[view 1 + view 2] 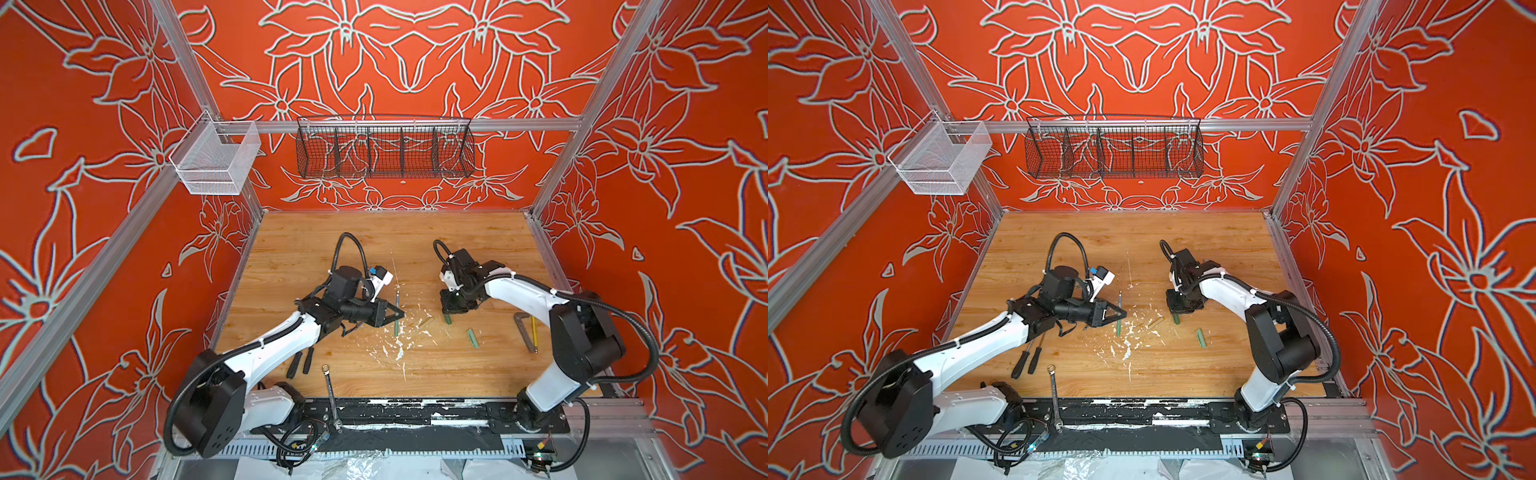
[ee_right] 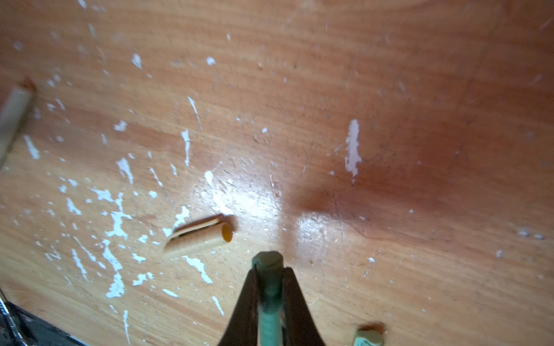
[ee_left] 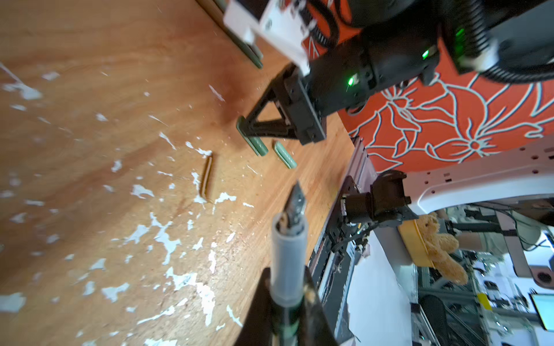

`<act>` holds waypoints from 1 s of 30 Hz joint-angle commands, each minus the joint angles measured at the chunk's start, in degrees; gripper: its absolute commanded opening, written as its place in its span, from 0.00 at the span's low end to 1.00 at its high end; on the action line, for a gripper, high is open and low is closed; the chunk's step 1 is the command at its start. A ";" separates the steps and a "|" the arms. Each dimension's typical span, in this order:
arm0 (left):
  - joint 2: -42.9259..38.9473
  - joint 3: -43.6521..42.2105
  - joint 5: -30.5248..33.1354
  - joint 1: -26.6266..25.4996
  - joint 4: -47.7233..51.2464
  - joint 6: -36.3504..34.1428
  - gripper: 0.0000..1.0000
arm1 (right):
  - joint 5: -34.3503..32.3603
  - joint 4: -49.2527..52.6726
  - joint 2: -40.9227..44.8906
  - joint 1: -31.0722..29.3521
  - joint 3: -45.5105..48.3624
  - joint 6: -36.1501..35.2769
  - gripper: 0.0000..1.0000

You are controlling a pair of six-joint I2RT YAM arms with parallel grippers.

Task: Insert the pens into the pen caps
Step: 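Carry the green cap toward the pen while the left gripper brings the pen forward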

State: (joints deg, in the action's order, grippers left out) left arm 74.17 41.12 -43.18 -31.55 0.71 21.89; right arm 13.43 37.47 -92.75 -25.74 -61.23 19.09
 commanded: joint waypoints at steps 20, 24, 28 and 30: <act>15.39 7.23 -15.03 -4.12 -1.67 -7.64 0.00 | 11.95 -26.81 18.29 0.00 9.72 23.56 0.08; 15.13 7.25 -14.19 -4.15 -1.04 -8.13 0.00 | 12.88 -27.87 18.82 -0.19 9.81 24.25 0.08; 15.14 7.21 -13.03 -4.23 -0.91 -8.26 0.00 | 14.88 -29.18 18.91 -0.32 10.21 25.19 0.08; 15.23 7.43 -12.51 -4.22 -0.80 -8.29 0.00 | 15.57 -30.80 19.03 -0.44 10.91 26.23 0.08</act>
State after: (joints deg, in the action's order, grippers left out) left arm 89.12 47.29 -56.18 -35.33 -1.15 14.98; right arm 26.87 9.76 -75.07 -25.69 -51.55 42.72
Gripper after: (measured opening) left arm 0.108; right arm 0.142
